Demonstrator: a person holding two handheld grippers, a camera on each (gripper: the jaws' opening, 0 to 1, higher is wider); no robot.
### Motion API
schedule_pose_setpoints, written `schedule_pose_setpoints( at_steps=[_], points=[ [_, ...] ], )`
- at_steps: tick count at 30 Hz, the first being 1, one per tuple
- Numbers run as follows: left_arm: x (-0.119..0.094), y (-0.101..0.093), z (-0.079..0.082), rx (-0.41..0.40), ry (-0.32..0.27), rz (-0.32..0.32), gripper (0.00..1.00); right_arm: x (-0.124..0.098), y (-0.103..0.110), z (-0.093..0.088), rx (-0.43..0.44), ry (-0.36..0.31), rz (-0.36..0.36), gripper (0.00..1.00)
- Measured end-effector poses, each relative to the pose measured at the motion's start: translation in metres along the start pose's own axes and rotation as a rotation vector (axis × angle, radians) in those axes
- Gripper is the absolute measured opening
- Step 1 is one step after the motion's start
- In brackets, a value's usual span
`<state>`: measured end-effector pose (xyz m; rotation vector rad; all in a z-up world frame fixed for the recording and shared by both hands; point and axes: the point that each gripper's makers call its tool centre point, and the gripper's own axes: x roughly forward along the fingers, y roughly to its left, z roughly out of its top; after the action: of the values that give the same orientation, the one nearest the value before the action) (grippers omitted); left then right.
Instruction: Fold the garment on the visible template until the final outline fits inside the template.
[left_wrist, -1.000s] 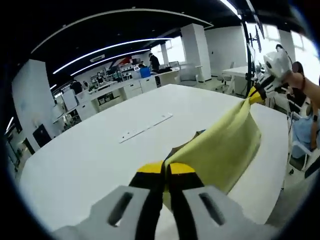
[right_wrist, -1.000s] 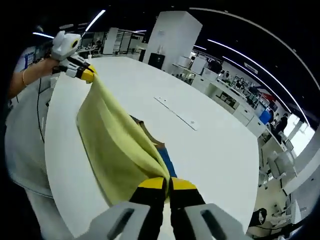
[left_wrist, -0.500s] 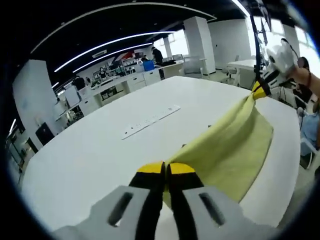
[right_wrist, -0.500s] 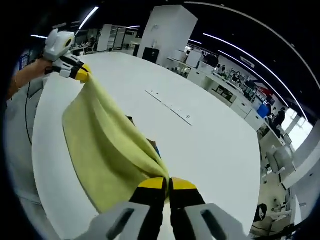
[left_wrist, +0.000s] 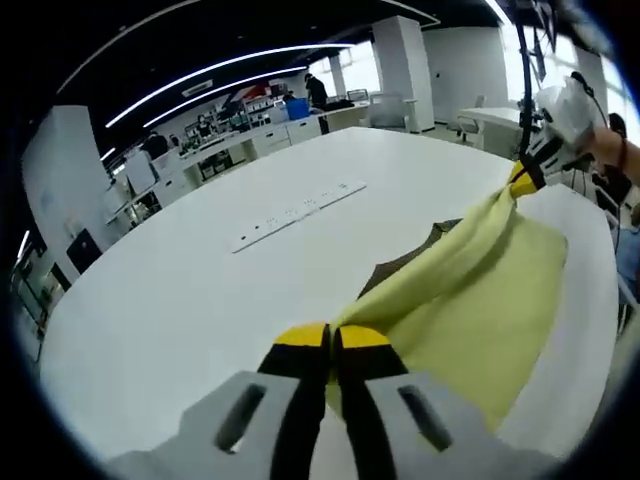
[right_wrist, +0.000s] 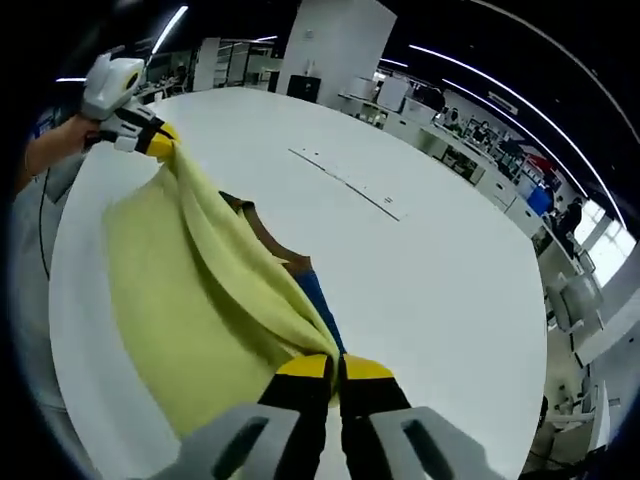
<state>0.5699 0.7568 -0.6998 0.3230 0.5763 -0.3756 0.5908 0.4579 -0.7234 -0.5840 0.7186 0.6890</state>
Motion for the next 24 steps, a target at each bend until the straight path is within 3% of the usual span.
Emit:
schedule_pose_setpoints(
  at_steps=[11, 24],
  points=[
    [0.025, 0.002, -0.025, -0.060, 0.045, -0.024, 0.00, 0.030, 0.000, -0.011, -0.008, 0.040, 0.025, 0.00],
    [0.041, 0.001, -0.047, -0.059, 0.096, -0.024, 0.02, 0.043, -0.002, -0.019, 0.017, 0.038, 0.037, 0.01]
  ],
)
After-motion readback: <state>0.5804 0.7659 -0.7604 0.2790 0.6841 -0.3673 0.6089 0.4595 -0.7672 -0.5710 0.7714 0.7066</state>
